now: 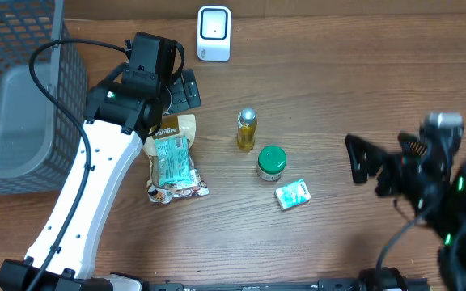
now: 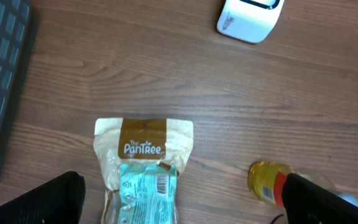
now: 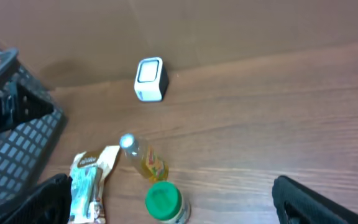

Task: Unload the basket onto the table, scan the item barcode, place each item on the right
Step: 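Raise the right gripper and move it over the yellow soap bottle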

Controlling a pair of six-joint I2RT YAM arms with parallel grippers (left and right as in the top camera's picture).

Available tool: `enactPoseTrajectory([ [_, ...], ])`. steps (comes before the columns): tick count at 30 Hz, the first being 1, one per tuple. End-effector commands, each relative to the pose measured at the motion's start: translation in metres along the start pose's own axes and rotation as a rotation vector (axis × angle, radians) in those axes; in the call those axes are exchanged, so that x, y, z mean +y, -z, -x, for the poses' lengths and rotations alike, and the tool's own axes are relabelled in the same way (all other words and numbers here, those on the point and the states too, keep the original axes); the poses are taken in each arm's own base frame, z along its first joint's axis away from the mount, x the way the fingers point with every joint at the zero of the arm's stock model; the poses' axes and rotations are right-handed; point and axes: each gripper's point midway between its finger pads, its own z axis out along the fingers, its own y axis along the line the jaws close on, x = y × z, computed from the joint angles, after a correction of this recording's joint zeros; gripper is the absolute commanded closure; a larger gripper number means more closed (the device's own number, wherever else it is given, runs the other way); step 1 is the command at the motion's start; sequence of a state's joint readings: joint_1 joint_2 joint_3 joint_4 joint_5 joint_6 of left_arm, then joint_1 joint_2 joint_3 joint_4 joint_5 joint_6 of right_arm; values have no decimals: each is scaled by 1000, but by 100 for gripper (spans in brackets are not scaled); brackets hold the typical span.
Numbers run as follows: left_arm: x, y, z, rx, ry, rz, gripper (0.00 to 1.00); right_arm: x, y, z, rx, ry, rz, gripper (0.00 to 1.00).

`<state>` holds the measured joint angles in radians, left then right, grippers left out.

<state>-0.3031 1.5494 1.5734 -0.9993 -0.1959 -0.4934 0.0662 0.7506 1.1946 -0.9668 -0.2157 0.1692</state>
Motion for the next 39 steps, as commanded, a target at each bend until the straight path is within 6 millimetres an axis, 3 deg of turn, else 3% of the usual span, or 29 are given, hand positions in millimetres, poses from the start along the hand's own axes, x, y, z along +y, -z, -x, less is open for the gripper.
enactPoseTrajectory([
  [1,-2,4,4,-13,-14,-12,0,8,-12,34,49,29,1,0],
  [6,-2,4,4,-13,-14,-12,0,25,-48,33,162,-2,128,0],
  [8,-2,4,4,-13,-14,-12,0,27,-64,26,213,-25,160,8],
  [16,-2,4,4,-13,-14,-12,1,25,-126,1,464,-53,80,12],
  [22,-2,4,4,-13,-14,-12,0,43,-166,-28,578,-4,50,8],
  [35,-3,4,9,-34,-14,-14,0,62,-231,-80,680,60,10,5],
  [39,11,6,21,-82,-36,42,0,68,-246,-90,689,59,17,4],
])
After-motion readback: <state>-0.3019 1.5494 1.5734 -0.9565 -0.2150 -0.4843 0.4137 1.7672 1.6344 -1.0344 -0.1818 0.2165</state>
